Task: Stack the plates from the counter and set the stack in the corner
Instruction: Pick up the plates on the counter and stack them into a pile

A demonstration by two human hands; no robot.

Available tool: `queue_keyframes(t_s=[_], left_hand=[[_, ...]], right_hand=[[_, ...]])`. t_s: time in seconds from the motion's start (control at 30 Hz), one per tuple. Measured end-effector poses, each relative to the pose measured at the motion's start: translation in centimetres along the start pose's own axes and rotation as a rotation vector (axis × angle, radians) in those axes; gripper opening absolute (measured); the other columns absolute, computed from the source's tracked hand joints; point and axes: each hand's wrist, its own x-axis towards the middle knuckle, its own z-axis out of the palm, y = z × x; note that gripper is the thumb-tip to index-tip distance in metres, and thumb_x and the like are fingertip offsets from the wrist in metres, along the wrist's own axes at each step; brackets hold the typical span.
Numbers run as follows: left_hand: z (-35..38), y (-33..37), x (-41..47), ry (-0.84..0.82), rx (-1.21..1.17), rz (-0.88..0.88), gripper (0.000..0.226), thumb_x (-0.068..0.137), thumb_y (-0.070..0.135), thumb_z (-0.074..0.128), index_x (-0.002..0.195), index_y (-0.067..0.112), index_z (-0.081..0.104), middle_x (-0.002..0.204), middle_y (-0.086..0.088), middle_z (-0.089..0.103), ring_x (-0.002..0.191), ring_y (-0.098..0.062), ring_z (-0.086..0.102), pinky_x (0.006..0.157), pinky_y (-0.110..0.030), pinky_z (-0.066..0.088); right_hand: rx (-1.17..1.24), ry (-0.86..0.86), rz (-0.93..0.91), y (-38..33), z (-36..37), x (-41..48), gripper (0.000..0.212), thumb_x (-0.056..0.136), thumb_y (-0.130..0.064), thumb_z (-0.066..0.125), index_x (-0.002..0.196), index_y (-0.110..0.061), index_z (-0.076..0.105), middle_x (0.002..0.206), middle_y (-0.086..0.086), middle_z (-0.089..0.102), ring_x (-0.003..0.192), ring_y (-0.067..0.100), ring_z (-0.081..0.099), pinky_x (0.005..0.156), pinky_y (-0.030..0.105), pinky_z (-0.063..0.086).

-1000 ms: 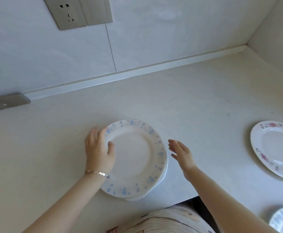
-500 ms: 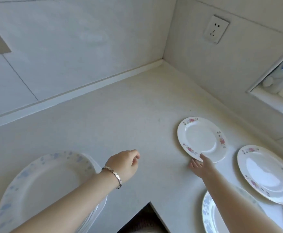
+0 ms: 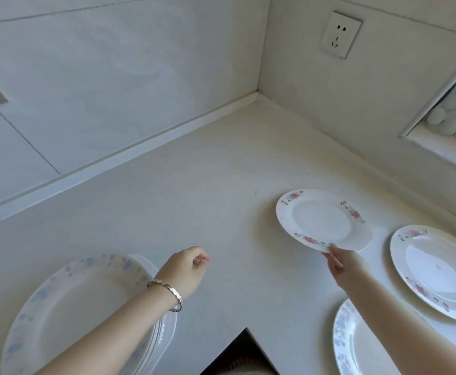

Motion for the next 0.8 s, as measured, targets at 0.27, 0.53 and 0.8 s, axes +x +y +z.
queue_keyframes(t_s=[0.27,0.53,0.8], left_hand=[[-3.4,0.3,-1.6,0.186,-0.727,-0.165,0.031,0.098,0.04,0.029,0.094,0.021,0.053,0.074,-0.004,0.064,0.048,-0.017,0.061,0.049,-0.028,0.053],[-9.5,-10.1,-7.2,0.517,-0.102,-0.32,0.04,0.092,0.033,0.05,0.059,0.011,0.045,0.058,-0.005,0.053,0.053,-0.02,0.046,0.049,-0.026,0.03],[-12.6,-18.5,-11.8,0.285,0.073,-0.577,0.046,0.092,0.043,0.041,0.063,0.009,0.053,0.067,-0.014,0.071,0.059,-0.027,0.067,0.067,-0.033,0.053]], right_hand=[[-0.472,-0.543,-0.006,3.0,2.6,-10.0,0.021,0.081,0.005,0.059,0.094,-0.012,0.063,0.07,0.004,0.068,0.044,0.009,0.058,0.041,0.015,0.042],[-1.04,-0.887,-0.171,10.3,9.2,-16.3,0.041,0.085,0.002,0.057,0.119,-0.016,0.044,0.079,0.005,0.065,0.065,0.017,0.06,0.056,0.021,0.051],[-1.444,-1.022,-0.27,18.1,11.3,-18.9,0.07,0.085,-0.012,0.054,0.144,-0.025,0.02,0.069,-0.009,0.061,0.057,0.001,0.056,0.057,0.015,0.042]])
